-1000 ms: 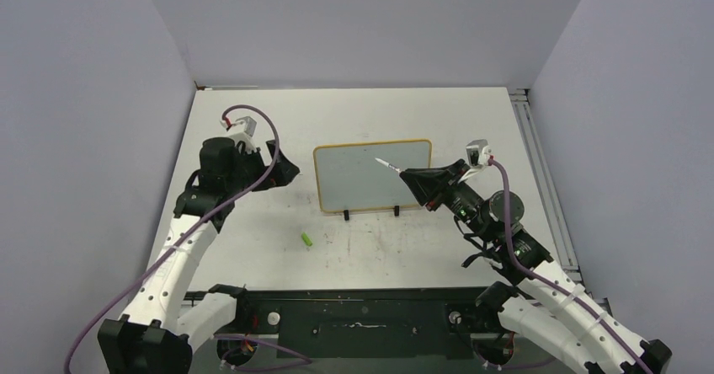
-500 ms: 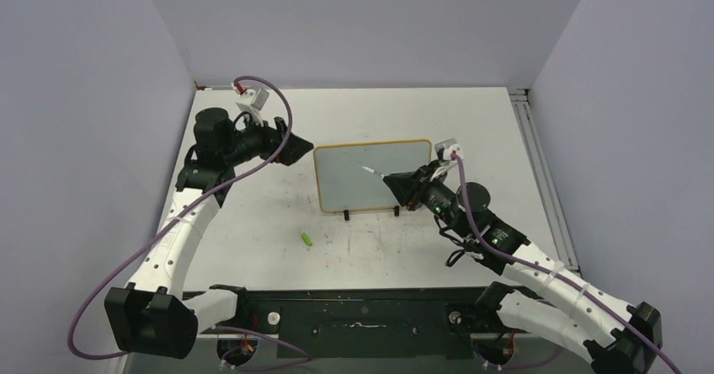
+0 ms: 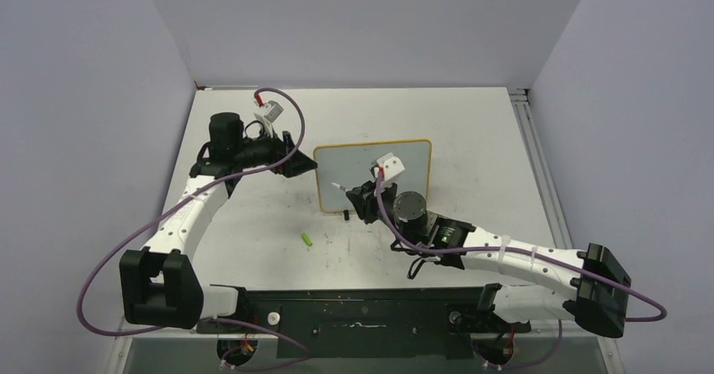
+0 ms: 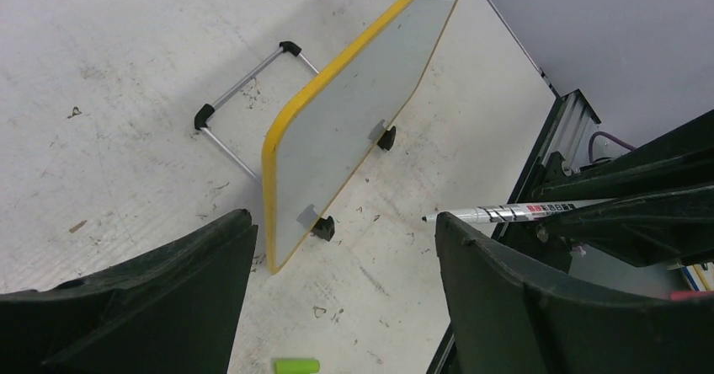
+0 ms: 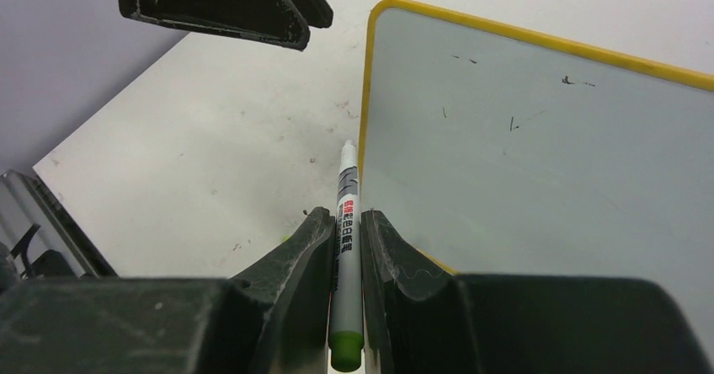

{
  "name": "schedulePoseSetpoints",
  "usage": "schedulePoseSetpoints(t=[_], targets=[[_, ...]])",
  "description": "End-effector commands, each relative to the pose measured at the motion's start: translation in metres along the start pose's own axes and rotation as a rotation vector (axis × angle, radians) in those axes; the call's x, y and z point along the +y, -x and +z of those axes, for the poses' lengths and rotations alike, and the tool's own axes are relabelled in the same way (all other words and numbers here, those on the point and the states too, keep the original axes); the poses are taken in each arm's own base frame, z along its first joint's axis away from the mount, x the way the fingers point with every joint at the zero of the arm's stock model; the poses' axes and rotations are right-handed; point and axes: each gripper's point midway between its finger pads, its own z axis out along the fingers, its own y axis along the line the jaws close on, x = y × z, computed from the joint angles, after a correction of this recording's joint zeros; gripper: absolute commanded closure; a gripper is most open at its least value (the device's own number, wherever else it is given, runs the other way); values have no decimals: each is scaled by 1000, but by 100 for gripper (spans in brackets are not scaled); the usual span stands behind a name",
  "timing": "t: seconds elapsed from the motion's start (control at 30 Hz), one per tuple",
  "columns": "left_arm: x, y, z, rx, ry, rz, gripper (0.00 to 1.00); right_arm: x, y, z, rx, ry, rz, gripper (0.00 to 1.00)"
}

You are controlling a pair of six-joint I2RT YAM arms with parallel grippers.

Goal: Write a sentence on the whiteboard

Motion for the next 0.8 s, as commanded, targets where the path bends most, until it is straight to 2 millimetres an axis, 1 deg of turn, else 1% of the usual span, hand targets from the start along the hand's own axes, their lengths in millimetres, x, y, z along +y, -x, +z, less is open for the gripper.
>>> schedulePoseSetpoints(t=[0.0,0.1,0.2,0.3,0.43,0.5,0.6,0.77], targets=[[2,10,1,-21,-5,56,26,3,44,10,-148,-35,26,95],[6,5,10,-16,-38,28,29,1,43,17,-147,-44,15,95],[18,-3,19,16,-39,11,31,2,42,21,-146,-20,21,95],[25,-8,25,38,-60,0,32,-2,44,22,-156,6,42,95],[21,-13,31,36,-122,-18,33,-8,46,19,-162,49,70,95],[21,-12,34,25,-140,-5,33,-10,47,16,-165,64,83,95],[24,-17,38,31,-144,-18,34,-15,47,10,-171,71,95,95],[15,-26,49,52,-192,-43,42,-17,48,3,-182,72,102,95]])
